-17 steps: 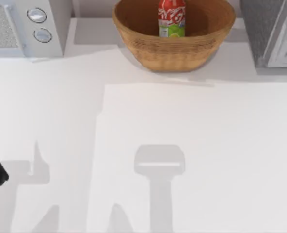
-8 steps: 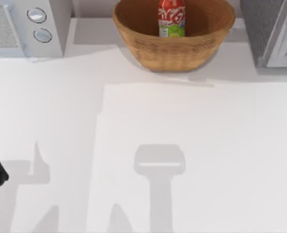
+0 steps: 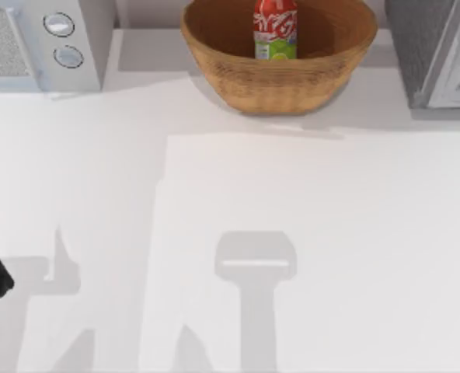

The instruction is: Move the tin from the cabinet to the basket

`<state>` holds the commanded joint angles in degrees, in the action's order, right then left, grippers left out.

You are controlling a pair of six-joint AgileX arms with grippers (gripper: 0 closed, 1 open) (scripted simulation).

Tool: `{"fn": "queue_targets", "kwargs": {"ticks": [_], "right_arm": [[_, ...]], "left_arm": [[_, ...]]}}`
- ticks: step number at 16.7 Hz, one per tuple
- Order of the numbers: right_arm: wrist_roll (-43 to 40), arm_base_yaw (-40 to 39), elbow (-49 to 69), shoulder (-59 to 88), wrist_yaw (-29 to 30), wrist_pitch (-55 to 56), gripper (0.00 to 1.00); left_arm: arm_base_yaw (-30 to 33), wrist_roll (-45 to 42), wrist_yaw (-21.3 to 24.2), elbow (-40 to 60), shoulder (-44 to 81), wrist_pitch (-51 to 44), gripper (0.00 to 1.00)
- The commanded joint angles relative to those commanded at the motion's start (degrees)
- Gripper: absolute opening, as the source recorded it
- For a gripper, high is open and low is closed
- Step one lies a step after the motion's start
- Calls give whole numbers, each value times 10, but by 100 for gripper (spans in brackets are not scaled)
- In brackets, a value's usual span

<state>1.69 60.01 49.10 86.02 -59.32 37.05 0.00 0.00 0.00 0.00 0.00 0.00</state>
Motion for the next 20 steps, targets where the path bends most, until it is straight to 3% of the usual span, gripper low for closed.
{"fn": "queue_targets", "kwargs": {"ticks": [7,11,14,20], "right_arm": [[0,5,317,-49,-2,-381,100],[0,0,451,-78,0,-533,100],[-1,-3,502,-92,2,-585,100],[-1,-2,508,-92,2,-588,100]], "left_arm": [[0,0,0,0,0,0,100],[0,0,0,0,0,0,100],[0,0,0,0,0,0,100],[0,0,0,0,0,0,100]]}}
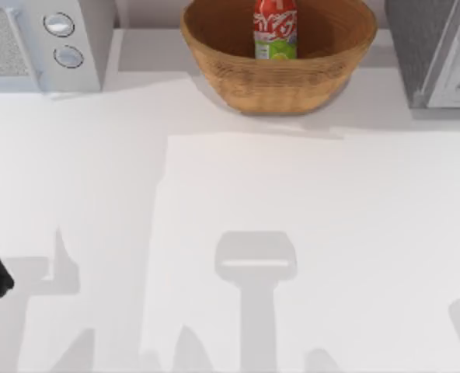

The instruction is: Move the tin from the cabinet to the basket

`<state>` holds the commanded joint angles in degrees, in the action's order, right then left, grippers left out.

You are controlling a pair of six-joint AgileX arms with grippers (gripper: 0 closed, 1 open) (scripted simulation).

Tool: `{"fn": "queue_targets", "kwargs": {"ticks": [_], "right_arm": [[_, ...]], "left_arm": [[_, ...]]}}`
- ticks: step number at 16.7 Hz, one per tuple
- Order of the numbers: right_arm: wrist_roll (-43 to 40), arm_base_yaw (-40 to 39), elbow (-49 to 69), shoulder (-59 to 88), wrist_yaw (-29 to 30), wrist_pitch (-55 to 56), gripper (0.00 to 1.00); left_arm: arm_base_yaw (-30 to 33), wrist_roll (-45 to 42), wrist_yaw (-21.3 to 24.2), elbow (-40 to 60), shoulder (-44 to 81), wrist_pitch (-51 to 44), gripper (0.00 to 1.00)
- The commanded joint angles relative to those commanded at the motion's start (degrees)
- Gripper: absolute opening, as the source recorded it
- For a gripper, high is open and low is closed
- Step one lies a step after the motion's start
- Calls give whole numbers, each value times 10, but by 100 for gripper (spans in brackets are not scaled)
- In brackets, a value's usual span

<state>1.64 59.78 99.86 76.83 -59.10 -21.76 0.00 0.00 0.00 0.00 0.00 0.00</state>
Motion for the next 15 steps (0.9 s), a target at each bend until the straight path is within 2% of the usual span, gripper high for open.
{"fn": "queue_targets", "kwargs": {"ticks": [3,7,10,15], "right_arm": [[1,-36,6,2,36,-2,100],[2,-160,18,7,157,-9,100],[1,-294,22,8,290,-16,100],[-1,-561,18,-1,558,-26,100]], "left_arm": [[0,0,0,0,0,0,100],[0,0,0,0,0,0,100],[0,0,0,0,0,0,100],[0,0,0,0,0,0,100]]}}
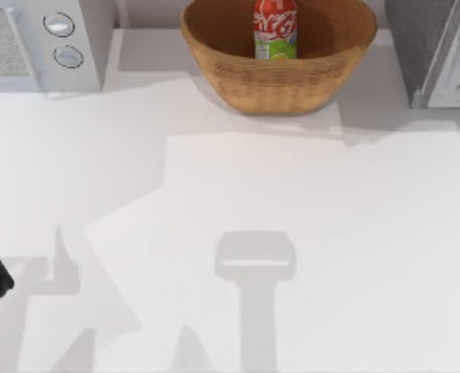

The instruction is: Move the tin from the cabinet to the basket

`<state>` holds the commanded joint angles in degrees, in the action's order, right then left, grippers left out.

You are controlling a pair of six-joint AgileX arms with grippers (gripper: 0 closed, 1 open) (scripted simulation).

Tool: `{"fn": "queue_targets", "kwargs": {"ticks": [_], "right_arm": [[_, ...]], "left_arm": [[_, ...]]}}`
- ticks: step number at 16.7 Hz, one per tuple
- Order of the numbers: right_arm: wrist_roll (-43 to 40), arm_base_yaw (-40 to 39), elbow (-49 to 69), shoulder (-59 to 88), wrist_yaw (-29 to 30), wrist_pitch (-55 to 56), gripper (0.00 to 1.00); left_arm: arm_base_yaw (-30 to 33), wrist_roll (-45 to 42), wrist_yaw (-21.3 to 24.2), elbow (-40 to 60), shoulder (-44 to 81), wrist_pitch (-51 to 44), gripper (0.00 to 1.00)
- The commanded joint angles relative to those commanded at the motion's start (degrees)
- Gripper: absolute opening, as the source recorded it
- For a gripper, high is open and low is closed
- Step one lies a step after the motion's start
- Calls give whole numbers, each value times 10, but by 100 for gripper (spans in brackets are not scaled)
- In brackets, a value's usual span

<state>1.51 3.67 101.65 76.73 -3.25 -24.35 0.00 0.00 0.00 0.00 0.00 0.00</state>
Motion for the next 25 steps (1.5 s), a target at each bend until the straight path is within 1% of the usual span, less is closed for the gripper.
{"fn": "queue_targets", "kwargs": {"ticks": [2,4,6,8,10,13,14,22,25], "right_arm": [[-1,-101,-6,-6,102,-3,100],[-2,-184,-14,-13,186,-5,100],[-3,-244,-22,-20,246,-7,100],[-4,-279,-28,-25,281,-7,100],[-4,-290,-30,-27,292,-8,100],[-4,-290,-30,-27,292,-8,100],[-11,-277,-26,-39,303,-12,100],[-10,-231,33,45,258,13,100],[-10,-229,35,47,256,14,100]], "left_arm": [[0,0,0,0,0,0,100],[0,0,0,0,0,0,100],[0,0,0,0,0,0,100],[0,0,0,0,0,0,100],[0,0,0,0,0,0,100],[0,0,0,0,0,0,100],[0,0,0,0,0,0,100],[0,0,0,0,0,0,100],[0,0,0,0,0,0,100]]}}
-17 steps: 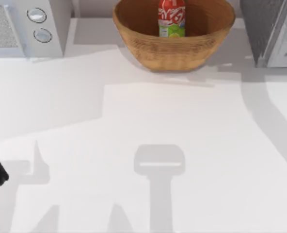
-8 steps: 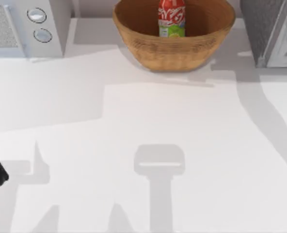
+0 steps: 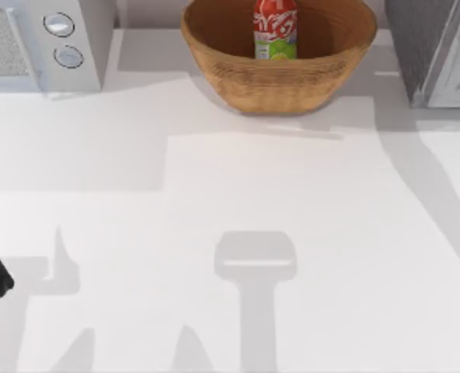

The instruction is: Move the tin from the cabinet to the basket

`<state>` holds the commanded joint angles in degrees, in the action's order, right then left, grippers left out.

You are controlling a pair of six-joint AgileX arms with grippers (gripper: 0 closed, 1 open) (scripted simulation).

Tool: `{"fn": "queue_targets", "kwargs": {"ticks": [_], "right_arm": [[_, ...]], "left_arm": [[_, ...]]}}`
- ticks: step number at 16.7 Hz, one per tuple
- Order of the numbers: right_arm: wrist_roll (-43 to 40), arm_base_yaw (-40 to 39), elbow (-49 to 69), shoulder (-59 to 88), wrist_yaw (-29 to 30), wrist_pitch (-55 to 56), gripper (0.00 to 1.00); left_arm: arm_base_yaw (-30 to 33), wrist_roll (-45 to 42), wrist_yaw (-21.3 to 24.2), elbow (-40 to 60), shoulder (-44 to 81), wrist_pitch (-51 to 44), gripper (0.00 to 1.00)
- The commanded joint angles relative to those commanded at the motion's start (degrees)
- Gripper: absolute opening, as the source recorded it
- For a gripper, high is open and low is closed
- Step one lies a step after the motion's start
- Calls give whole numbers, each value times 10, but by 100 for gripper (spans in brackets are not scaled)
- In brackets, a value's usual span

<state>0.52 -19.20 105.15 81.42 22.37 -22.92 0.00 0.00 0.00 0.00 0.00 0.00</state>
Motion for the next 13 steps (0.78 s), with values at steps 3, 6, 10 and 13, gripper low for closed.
{"fn": "queue_targets", "kwargs": {"ticks": [3,6,10,13], "right_arm": [[-1,-4,-10,-17,1,1,100],[-2,5,-64,-59,-13,15,100],[-3,31,-219,-172,-45,47,100],[-4,59,-379,-287,-77,78,100]], "left_arm": [[0,0,0,0,0,0,100],[0,0,0,0,0,0,100],[0,0,0,0,0,0,100],[0,0,0,0,0,0,100]]}}
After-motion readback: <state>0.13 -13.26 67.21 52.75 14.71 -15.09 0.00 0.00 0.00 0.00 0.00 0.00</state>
